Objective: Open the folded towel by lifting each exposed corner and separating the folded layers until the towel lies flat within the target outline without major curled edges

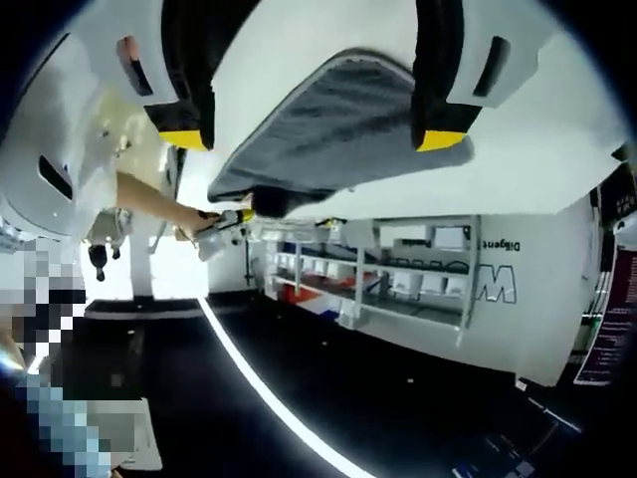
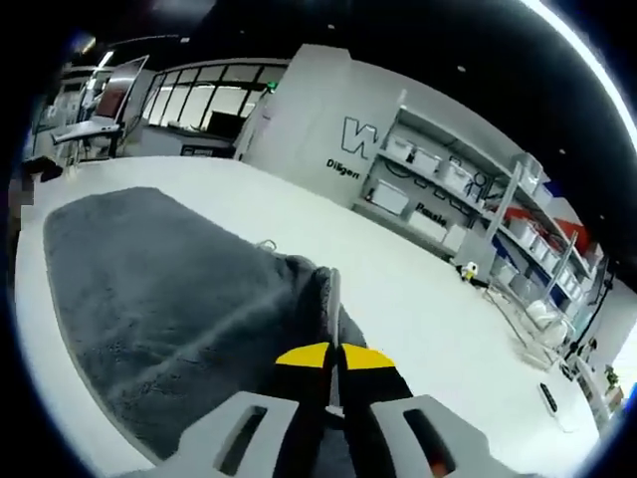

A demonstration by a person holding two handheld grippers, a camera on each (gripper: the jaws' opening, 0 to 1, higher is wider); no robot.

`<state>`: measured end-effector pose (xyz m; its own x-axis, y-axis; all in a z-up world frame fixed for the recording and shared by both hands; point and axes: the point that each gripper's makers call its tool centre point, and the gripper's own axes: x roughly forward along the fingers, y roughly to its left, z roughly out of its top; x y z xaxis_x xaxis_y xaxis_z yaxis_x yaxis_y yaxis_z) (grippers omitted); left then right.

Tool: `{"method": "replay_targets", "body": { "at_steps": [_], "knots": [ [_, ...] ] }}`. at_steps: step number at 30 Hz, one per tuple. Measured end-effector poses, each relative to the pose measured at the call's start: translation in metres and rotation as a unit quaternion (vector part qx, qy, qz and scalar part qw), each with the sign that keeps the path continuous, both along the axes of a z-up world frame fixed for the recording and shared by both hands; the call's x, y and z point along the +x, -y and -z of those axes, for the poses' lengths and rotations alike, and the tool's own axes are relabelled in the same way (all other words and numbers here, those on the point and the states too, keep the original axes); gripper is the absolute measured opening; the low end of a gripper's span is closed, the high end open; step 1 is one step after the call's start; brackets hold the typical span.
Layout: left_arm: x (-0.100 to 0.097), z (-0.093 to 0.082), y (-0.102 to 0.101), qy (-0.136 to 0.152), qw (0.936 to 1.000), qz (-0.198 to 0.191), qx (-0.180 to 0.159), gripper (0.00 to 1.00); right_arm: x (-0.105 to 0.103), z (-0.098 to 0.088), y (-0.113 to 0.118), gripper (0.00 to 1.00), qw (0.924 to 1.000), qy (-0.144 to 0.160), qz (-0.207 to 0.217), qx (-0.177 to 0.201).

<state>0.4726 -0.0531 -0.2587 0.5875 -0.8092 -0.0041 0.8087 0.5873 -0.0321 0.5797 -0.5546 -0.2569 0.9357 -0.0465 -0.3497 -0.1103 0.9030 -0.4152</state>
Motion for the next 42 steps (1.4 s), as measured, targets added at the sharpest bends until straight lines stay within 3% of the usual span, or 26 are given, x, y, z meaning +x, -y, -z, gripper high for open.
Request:
{"method": "replay_targets", "body": {
  "at_steps": [9,21,26,29,42],
  "knots": [
    [0.001,0.006,-0.002,-0.012,0.9997,-0.007,0.019,0.92,0.014,-0.044,0.031,0.0,0.9986,0.008,0.03,-0.043],
    [-0.002,0.001,-0.006,-0.004,0.9993,-0.014,0.033,0.95,0.044,-0.068,0.056,0.0,0.9941,-0.008,0.056,-0.093],
    [-0.004,-0.003,-0.01,-0.008,0.9997,-0.01,0.022,0.99,0.06,-0.069,0.072,0.0,0.9916,-0.021,0.074,-0.104],
    [-0.005,-0.005,-0.012,-0.008,0.9998,-0.009,0.016,0.99,0.068,-0.064,0.086,0.0,0.986,-0.045,0.094,-0.131],
    [0.004,-0.002,-0.021,-0.011,0.9986,-0.035,0.039,0.99,0.114,-0.046,0.121,0.0,0.9783,-0.092,0.131,-0.132]
  ]
}}
